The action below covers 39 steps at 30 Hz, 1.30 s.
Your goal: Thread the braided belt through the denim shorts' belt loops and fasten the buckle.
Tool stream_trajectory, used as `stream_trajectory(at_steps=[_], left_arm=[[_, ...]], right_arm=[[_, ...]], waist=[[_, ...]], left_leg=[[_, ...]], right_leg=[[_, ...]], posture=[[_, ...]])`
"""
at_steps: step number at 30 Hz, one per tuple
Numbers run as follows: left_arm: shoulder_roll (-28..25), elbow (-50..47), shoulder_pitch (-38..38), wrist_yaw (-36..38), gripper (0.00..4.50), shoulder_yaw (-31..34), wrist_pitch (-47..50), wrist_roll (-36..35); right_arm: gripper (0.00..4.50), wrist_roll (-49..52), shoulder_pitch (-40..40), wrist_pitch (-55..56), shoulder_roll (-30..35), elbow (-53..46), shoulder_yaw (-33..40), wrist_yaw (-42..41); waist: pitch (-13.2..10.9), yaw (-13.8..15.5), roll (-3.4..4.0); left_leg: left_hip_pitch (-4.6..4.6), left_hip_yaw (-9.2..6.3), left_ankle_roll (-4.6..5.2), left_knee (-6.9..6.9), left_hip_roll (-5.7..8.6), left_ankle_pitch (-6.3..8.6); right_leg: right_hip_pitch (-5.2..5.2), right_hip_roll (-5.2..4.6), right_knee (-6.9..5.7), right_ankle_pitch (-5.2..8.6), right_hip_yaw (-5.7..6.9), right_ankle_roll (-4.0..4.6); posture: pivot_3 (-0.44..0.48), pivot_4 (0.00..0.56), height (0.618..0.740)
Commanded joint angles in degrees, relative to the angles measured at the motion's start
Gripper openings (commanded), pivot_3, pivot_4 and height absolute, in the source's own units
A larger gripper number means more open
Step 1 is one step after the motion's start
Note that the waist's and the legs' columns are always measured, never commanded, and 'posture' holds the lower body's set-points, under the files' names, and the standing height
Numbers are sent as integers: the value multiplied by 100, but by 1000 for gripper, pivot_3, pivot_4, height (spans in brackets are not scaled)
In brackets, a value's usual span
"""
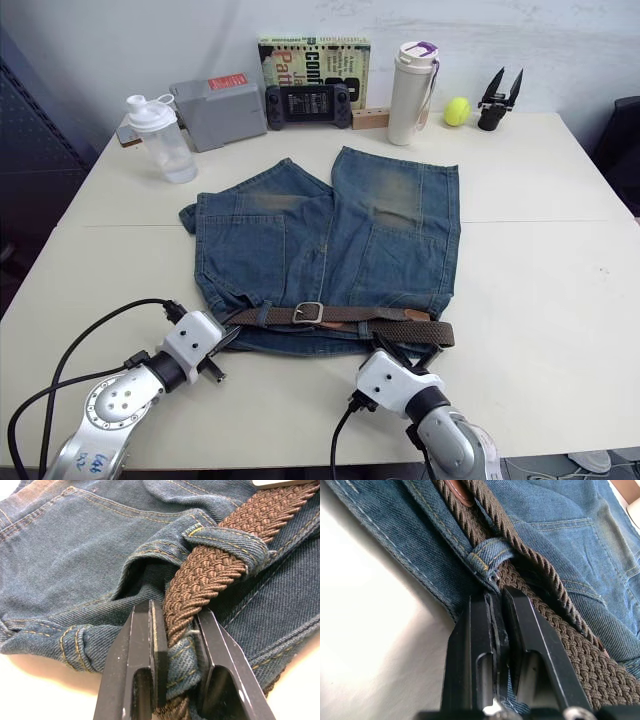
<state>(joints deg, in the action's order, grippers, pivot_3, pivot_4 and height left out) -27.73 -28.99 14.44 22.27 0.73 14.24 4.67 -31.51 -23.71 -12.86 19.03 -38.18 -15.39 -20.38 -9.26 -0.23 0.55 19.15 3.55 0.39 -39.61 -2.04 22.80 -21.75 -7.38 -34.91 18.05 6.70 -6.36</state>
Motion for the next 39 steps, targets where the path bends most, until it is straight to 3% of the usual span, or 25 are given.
stream_trajectory(at_steps=[1, 5, 7, 11, 15, 16, 18, 27, 30, 33, 36, 39], left_arm=[[-345, 570, 392, -258, 312, 285, -86, 578], [-392, 418, 511, -158, 312, 103, -867, 522], [-434, 424, 651, -98, 1336, 76, -1228, 514], [-528, 474, 898, 77, 2825, 127, -1695, 383], [-608, 491, 1020, 273, 4500, 314, -2124, 79], [-623, 495, 1029, 321, 4500, 362, -2205, 13], [-687, 334, 1112, 604, 4500, 486, -2283, -409], [-978, -312, 1427, 1526, 4500, 1360, -1625, -2131], [-1077, -632, 1409, 1662, 4500, 1736, -1101, -2789], [-1193, -933, 1227, 1639, 4500, 2107, -536, -3476], [-1220, -1020, 960, 1525, 4500, 2337, -82, -3950], [-1177, -1015, 819, 1416, 4500, 2358, 153, -3924]], right_arm=[[0, -157, -59, -421, 26, 67, 619, 215], [0, -81, -16, -278, 128, 106, 625, 164], [0, -80, -9, -236, 218, 135, 696, 155], [1602, 96, 50, -169, 417, 276, 986, 60], [3554, 468, 137, -114, 726, 348, 1301, -260], [4069, 584, 151, -129, 773, 323, 1353, -345], [4421, 1071, 160, -166, 939, 156, 1621, -716], [4421, 3938, -364, -203, 1889, -422, 3182, -2680], [4421, 5176, -47, -938, 2198, -277, 4078, -3099], [4421, 6412, 983, -1782, 2566, 229, 4800, -3062], [4421, 6684, 1709, -2015, 2710, 777, 4915, -2922], [4421, 6551, 1840, -2018, 2682, 1082, 4714, -2827]], waist=[[0, -1, 0], [-3, -8, 5], [-3, -3, 5], [1, 16, 7], [15, 23, 11], [15, 25, 11], [14, 35, 12], [-28, 24, 18], [-43, 12, 20], [-51, 6, 9], [-68, 24, 17], [-69, 107, 19]], left_leg=[[0, 0, 0, 0, 0, 0], [2, 6, 1, 4, 2, 1], [4, 10, 4, 3, 10, 2], [2, 16, 15, -2, 27, 5], [-5, 9, 26, -11, 29, 11], [-5, 8, 29, -14, 29, 12], [-4, 3, 30, -15, 31, 13], [6, 3, 39, -19, 25, 19], [5, 6, 44, -33, 26, 21], [3, 10, 46, -36, 23, 23], [5, 7, 46, -37, 25, 23], [13, -16, 40, -34, 27, 21]], right_leg=[[0, 0, 0, 0, 0, 0], [-6, -3, 0, 0, -1, 0], [-8, -6, 0, 0, -1, 0], [-5, -18, 2, 0, -2, 0], [16, -30, 8, 0, -18, 0], [16, -31, 8, 0, -22, 0], [17, -30, 8, 0, -23, 0], [17, -23, 16, 0, -24, 0], [20, -20, 10, -1, -31, -1], [22, -26, 11, -2, -40, -3], [20, -29, 13, -2, -40, -3], [18, -11, 6, -2, -38, -3]], posture=[[0, 150, 731], [0, 150, 731], [0, 150, 731], [0, 150, 731], [0, 150, 731], [0, 150, 731], [0, 150, 731], [0, 150, 731], [0, 150, 731], [0, 150, 731], [0, 150, 731], [0, 150, 731]])
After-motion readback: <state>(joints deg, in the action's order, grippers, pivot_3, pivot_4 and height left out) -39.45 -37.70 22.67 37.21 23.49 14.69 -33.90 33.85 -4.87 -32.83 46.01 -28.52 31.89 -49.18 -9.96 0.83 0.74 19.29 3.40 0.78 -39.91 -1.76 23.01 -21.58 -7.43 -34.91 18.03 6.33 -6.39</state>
